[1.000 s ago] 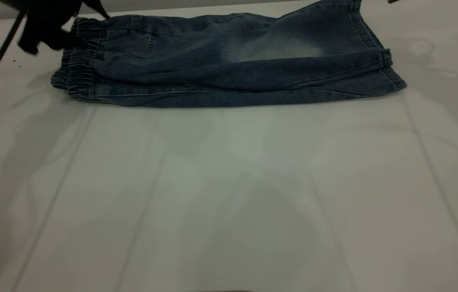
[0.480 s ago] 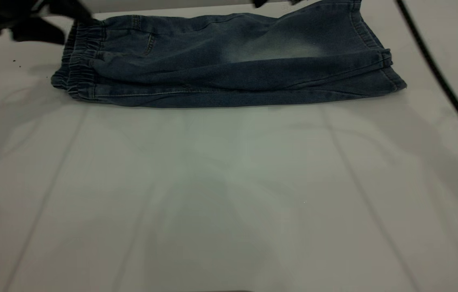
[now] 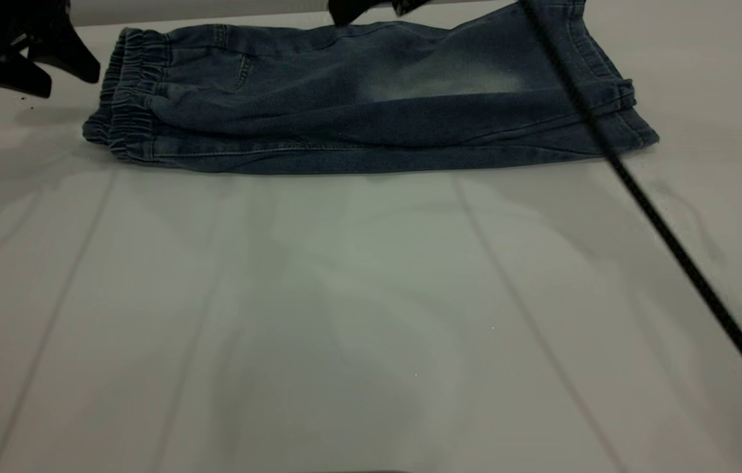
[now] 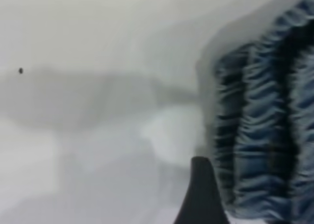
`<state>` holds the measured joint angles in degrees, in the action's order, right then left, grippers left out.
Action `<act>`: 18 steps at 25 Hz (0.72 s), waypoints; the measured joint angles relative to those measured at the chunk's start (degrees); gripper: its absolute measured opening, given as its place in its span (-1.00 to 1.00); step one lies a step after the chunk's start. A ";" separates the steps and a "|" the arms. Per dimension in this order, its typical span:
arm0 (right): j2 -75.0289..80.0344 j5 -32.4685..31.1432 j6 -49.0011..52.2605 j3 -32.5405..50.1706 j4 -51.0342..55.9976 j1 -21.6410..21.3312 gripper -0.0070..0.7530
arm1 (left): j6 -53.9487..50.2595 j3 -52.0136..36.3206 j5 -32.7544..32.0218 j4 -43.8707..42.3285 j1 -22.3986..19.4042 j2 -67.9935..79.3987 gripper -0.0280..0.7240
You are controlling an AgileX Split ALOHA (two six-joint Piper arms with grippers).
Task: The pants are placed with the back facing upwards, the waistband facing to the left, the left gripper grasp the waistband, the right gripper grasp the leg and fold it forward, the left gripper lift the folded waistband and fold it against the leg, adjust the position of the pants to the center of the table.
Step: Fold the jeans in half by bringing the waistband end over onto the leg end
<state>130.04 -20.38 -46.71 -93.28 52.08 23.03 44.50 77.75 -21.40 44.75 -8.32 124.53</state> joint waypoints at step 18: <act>11.75 4.95 -36.76 -6.06 39.35 1.54 0.33 | 15.70 0.50 4.75 25.91 2.16 8.50 -0.25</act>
<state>141.79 -15.44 -83.48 -99.34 91.42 24.57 60.19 78.24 -16.65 70.66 -6.16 133.03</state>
